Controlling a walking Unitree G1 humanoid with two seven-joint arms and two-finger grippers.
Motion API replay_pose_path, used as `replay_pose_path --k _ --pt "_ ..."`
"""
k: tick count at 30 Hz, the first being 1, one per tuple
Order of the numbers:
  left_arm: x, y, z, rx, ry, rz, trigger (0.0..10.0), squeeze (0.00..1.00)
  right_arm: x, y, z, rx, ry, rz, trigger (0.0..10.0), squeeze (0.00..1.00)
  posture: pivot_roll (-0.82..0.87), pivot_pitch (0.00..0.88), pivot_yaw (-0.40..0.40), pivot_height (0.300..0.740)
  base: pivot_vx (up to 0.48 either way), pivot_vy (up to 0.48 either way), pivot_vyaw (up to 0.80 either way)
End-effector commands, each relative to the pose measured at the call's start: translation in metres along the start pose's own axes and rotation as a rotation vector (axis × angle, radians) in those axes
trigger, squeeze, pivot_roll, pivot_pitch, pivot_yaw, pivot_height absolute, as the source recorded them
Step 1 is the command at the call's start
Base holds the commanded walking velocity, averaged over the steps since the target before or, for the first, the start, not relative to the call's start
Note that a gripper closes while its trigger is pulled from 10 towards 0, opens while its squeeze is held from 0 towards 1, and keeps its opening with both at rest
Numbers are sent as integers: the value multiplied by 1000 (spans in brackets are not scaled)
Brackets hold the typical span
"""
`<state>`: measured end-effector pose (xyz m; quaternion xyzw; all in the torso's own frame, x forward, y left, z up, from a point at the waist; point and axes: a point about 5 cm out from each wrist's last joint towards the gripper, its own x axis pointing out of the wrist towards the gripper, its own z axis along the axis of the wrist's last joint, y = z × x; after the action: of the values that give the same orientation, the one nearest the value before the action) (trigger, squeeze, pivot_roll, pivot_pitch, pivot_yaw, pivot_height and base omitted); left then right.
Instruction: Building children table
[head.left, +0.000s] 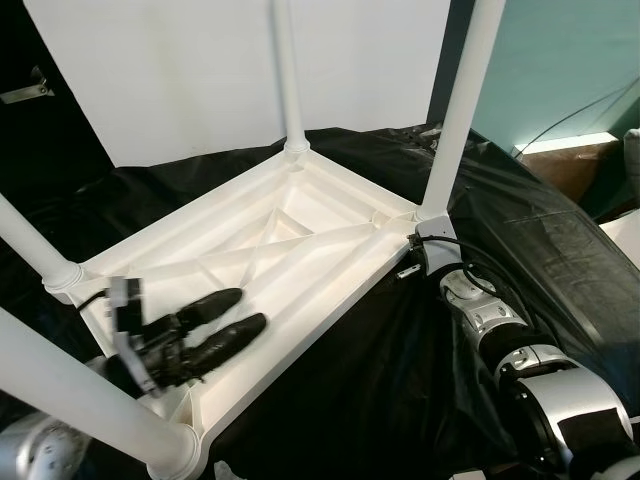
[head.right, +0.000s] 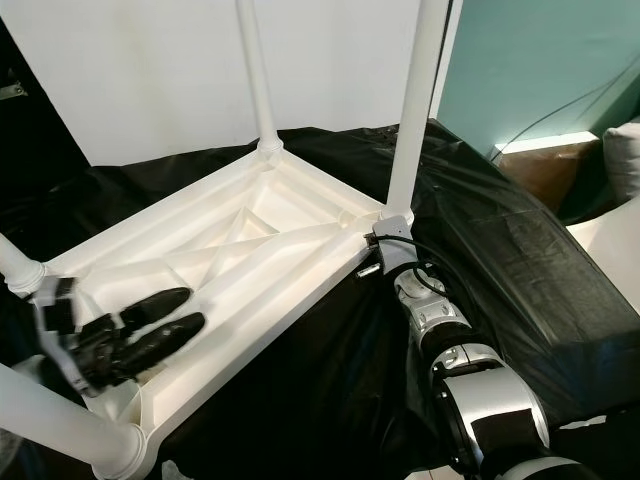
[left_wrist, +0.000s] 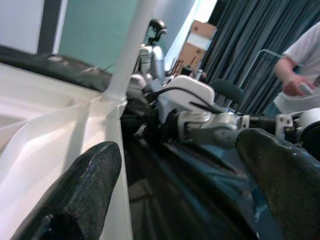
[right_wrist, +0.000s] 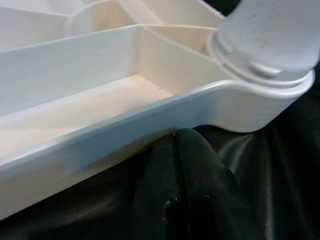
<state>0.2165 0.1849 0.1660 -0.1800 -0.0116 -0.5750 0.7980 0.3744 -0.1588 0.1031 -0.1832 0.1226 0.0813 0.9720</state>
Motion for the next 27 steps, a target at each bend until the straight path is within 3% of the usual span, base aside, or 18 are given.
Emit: replay_pose_path --k 1,10,13,16,17,18,20,22,24,27 --pt "8 2 -5 0 11 -31 10000 0 1 1 -2 14 25 -8 10000 0 78 0 57 740 0 0 0" --pt "41 -1 -8 -19 -14 -92 10000 0 -2 4 -10 28 37 -23 10000 0 50 0 74 740 0 0 0" --pt "46 23 -14 59 19 62 10000 0 -3 1 -12 27 41 -31 10000 0 40 0 74 740 0 0 0" --pt "46 30 -16 84 40 104 10000 0 -3 1 -13 27 41 -31 10000 0 40 0 74 740 0 0 0" --pt "45 43 -22 140 121 196 10000 0 -4 1 -15 24 44 -36 10000 0 35 0 71 740 0 0 0" --pt "39 71 -36 262 322 389 10000 0 -7 2 -19 29 47 -51 10000 0 35 0 71 740 0 0 0" --pt "37 77 -39 294 371 430 10000 0 -8 2 -20 30 48 -55 10000 0 35 0 71 740 0 0 0" --pt "26 97 -47 384 528 591 10000 0 -11 7 -24 30 46 -52 10000 0 28 2 69 740 0 0 0" --pt "20 108 -50 437 650 669 10000 0 -15 14 -29 31 51 -39 10000 0 4 8 73 740 0 0 0" --pt "20 112 -51 449 705 693 10000 0 -17 16 -31 31 53 -34 10000 0 -1 8 76 740 0 0 0"
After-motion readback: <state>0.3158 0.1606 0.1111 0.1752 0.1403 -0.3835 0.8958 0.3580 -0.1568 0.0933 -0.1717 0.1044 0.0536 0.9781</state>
